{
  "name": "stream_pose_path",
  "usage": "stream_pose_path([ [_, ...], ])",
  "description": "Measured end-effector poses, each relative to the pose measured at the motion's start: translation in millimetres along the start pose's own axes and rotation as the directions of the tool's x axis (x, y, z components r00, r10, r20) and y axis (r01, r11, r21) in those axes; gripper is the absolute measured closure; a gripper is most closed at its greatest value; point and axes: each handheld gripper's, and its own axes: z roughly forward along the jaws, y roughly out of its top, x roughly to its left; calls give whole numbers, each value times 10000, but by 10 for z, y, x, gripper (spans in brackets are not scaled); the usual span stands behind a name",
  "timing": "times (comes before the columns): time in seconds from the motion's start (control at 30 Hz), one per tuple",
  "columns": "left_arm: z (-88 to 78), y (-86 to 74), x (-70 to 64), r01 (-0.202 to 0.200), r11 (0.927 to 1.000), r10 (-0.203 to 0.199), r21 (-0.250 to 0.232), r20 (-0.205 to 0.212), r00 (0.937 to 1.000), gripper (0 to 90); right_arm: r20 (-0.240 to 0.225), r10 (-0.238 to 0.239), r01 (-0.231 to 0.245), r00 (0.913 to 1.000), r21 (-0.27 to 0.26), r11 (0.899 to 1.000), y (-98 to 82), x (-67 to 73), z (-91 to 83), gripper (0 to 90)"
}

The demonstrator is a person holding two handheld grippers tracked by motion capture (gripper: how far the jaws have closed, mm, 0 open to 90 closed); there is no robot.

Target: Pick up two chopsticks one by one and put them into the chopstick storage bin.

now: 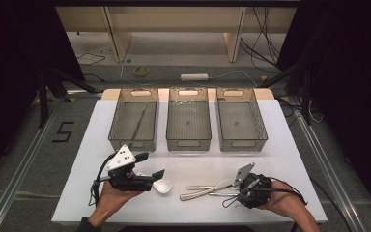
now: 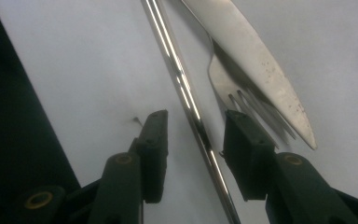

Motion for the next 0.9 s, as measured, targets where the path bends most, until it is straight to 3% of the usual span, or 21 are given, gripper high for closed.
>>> stream_pose_path([
  [0.3,10,4,-8,-13,10000,13,21,79,10000,165,83,-177,171,9998,681,9975,-9,-43,71,688],
  [0.53,14,9,-4,36,10000,-35,-10,99,9999,165,-307,-90,117,9995,870,9961,1,-81,83,747],
  [0.9,16,14,-12,-40,10000,40,12,131,9999,165,-405,-702,750,9967,1335,9882,58,-62,94,800],
])
